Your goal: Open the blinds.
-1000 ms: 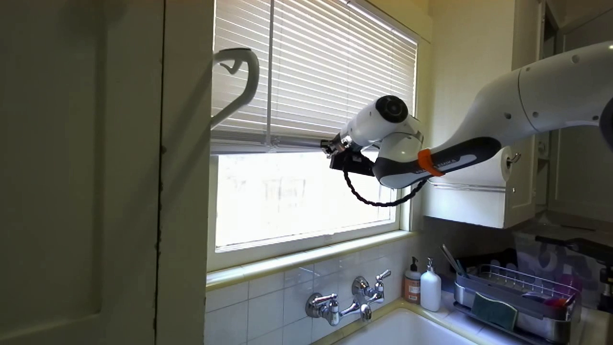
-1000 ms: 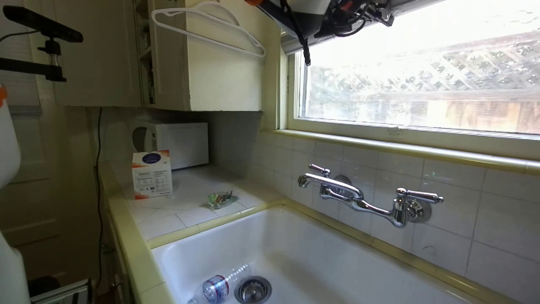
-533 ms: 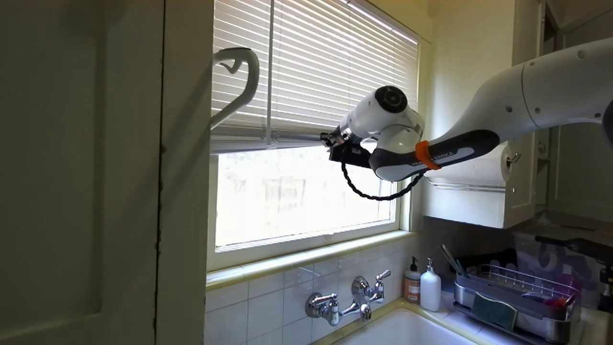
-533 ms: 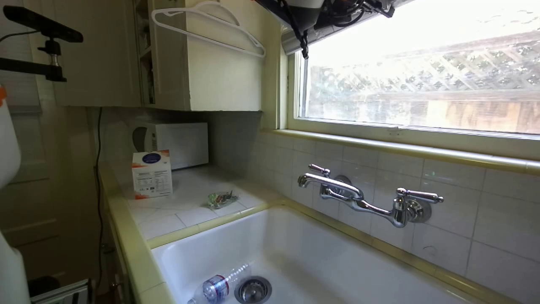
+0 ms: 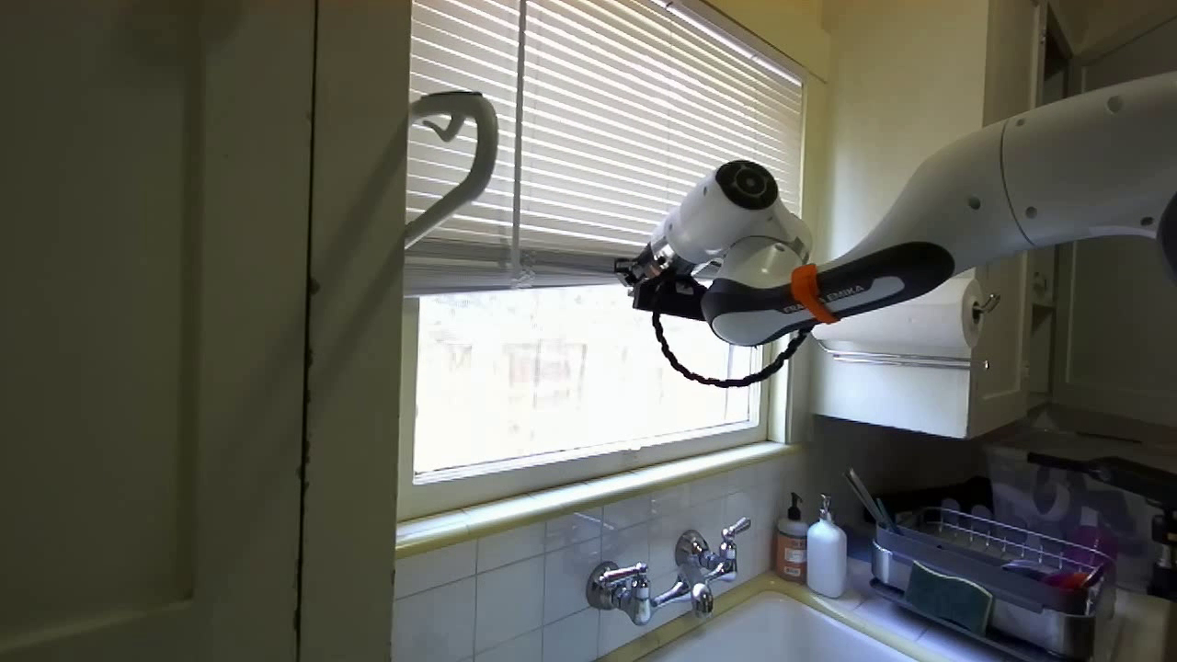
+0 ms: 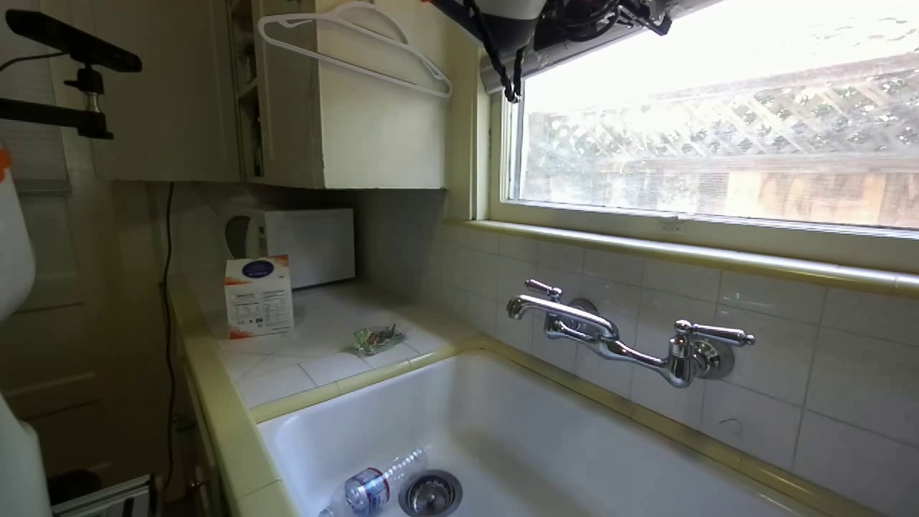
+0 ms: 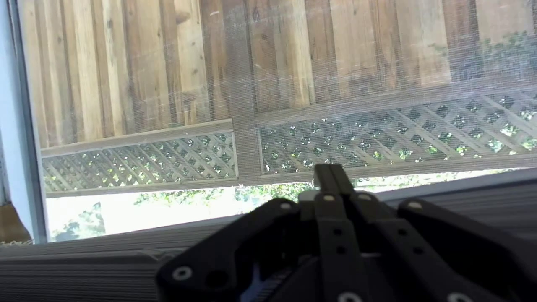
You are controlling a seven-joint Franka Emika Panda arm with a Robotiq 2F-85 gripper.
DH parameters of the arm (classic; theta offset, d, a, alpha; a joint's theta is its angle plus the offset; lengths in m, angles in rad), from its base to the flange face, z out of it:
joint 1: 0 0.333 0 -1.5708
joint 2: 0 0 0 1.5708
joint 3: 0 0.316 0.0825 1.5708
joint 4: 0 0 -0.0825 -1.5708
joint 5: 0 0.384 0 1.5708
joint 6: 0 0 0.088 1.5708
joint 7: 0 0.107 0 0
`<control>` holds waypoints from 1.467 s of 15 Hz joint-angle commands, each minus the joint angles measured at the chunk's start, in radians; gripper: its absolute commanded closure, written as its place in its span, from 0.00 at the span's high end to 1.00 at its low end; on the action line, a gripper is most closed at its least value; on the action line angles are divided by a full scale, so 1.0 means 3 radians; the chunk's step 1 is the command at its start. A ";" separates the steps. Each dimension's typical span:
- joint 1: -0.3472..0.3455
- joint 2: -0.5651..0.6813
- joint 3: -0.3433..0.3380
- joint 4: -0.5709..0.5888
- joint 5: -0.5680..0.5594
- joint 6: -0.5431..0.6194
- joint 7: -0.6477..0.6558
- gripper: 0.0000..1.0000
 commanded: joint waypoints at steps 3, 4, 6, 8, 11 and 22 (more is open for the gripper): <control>0.0023 0.0062 0.0051 0.0013 0.0337 -0.0134 -0.0414 0.00; 0.0022 0.0053 0.0056 -0.0007 0.0402 -0.0146 -0.0489 0.00; 0.0023 0.0033 0.0067 -0.0061 0.0554 -0.0175 -0.0653 0.00; 0.0024 0.0008 0.0098 -0.0186 0.0805 -0.0244 -0.0921 0.00; 0.0007 -0.0003 0.0155 -0.0382 0.1187 -0.0407 -0.1348 0.00; -0.0036 -0.0525 0.0133 -0.0424 0.2918 -0.2439 -0.3247 0.28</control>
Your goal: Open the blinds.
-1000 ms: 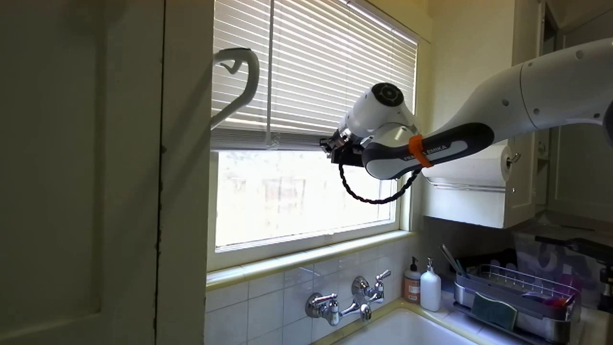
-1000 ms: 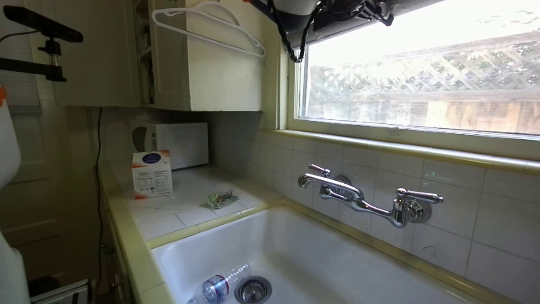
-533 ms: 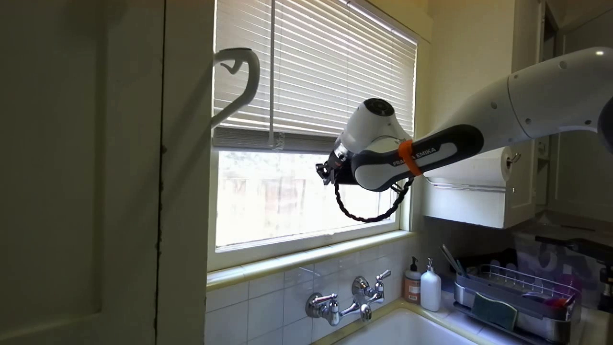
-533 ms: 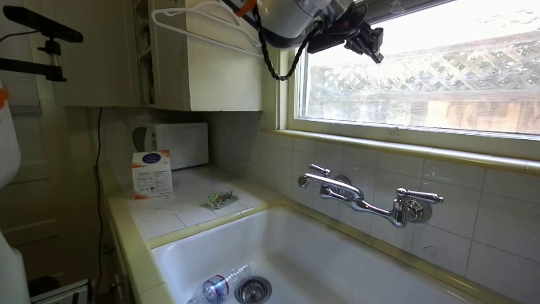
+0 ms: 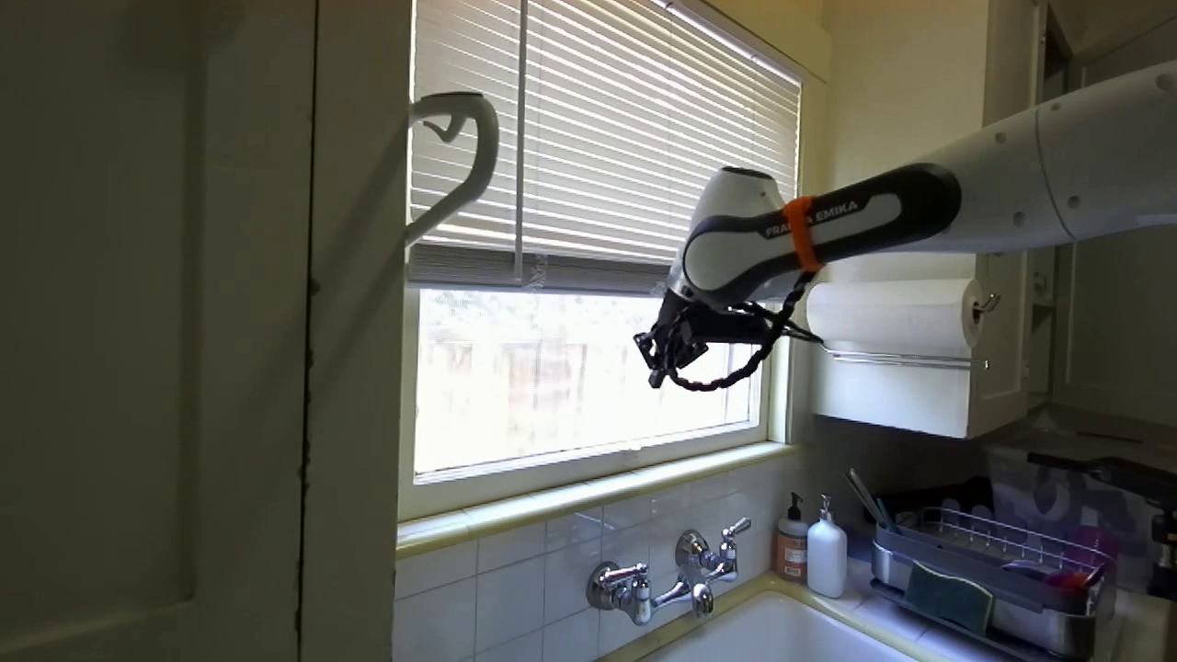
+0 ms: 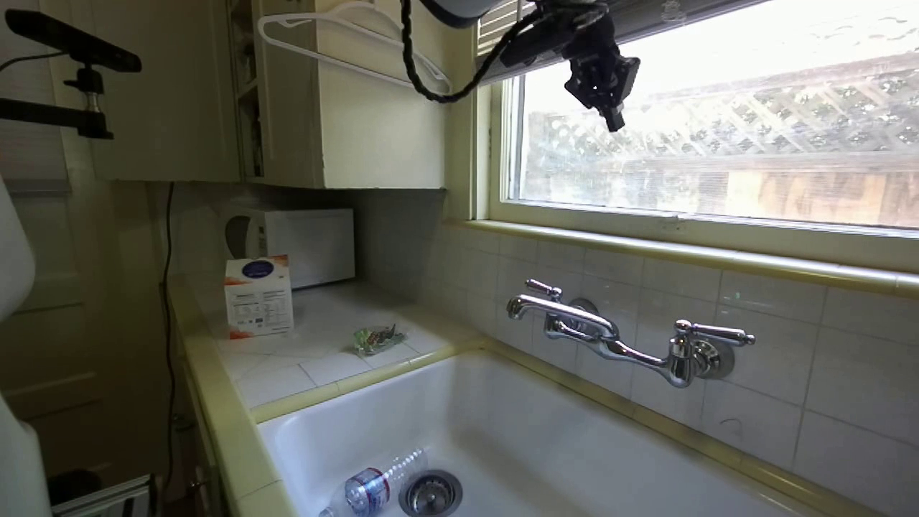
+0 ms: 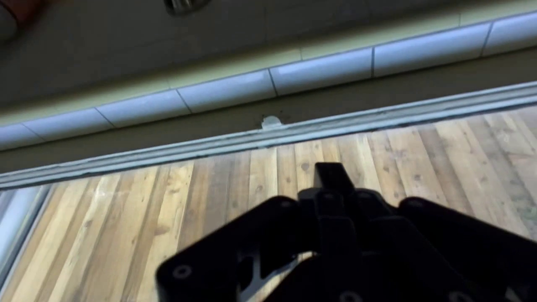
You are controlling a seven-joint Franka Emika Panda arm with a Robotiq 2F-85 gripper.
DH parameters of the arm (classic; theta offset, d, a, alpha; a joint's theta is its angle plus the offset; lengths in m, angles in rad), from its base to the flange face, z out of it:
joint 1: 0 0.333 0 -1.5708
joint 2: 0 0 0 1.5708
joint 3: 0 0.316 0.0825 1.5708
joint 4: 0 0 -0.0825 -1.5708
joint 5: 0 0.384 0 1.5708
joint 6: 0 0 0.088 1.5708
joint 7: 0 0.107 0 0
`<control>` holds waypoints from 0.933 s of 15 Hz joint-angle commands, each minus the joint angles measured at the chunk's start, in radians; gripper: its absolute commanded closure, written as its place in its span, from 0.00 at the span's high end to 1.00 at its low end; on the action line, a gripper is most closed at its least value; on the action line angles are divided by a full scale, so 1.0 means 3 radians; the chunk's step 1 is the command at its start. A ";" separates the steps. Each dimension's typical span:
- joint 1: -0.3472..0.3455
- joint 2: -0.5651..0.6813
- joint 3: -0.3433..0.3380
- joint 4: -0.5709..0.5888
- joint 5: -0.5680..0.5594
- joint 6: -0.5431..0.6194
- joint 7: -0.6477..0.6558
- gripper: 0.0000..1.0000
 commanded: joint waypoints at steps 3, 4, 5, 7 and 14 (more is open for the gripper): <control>-0.0062 -0.0383 -0.0076 0.0127 0.0258 -0.1494 -0.0605 0.49; -0.0066 -0.0409 -0.0096 0.0204 0.0279 -0.1779 -0.0715 0.55; -0.0068 -0.0432 -0.0116 0.0288 0.0305 -0.2060 -0.0838 0.64; -0.0058 -0.0477 -0.0179 0.0432 0.0416 -0.2489 -0.1114 0.80; -0.0084 -0.0483 -0.0333 0.0851 0.0618 -0.3292 -0.1566 1.00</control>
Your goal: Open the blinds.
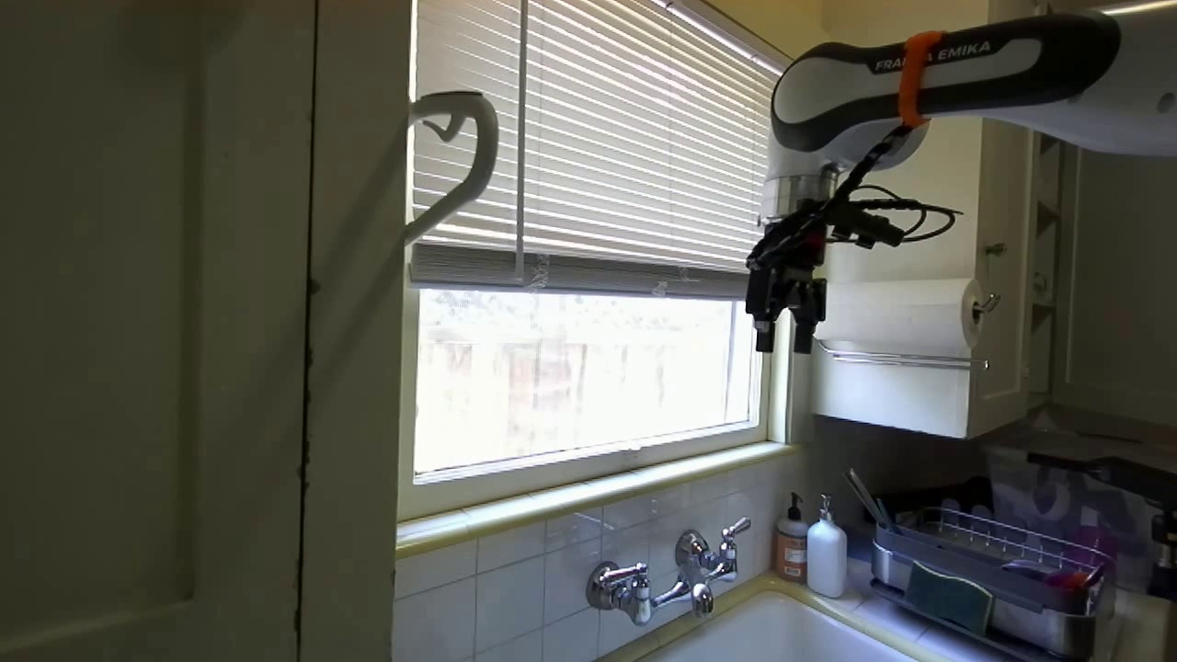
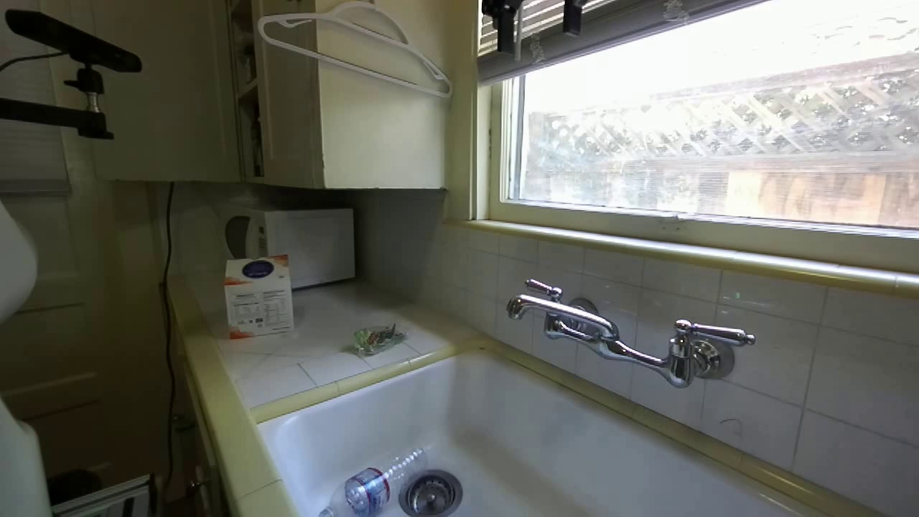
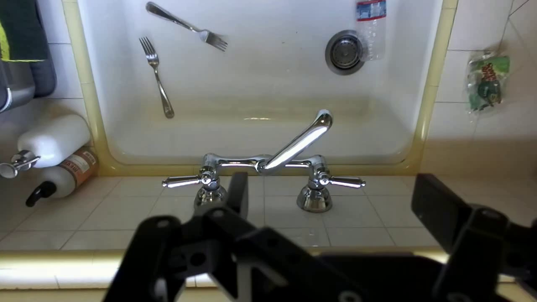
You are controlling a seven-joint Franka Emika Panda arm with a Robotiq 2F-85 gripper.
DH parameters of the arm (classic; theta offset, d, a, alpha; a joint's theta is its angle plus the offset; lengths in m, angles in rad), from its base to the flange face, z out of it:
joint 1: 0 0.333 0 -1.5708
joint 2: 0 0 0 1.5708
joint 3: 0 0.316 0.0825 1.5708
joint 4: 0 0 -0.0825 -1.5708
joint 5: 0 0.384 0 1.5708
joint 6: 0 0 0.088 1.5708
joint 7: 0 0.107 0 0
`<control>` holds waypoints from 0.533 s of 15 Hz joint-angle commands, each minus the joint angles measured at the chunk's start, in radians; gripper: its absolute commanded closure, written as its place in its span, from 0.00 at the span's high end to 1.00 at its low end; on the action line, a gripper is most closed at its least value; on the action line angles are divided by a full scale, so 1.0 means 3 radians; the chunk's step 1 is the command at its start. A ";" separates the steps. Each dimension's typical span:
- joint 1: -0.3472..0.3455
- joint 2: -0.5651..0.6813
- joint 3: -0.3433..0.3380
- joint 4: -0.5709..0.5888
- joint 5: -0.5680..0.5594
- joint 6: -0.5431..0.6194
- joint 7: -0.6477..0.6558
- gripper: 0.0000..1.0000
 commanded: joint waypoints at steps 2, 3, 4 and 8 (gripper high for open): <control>-0.0033 0.0014 -0.0013 0.0097 0.0037 -0.0153 -0.0090 1.00; -0.0036 0.0015 -0.0018 0.0113 0.0037 -0.0162 -0.0100 1.00; -0.0037 0.0016 -0.0017 0.0113 0.0037 -0.0161 -0.0100 1.00; -0.0035 0.0026 -0.0006 0.0113 0.0036 -0.0161 -0.0099 1.00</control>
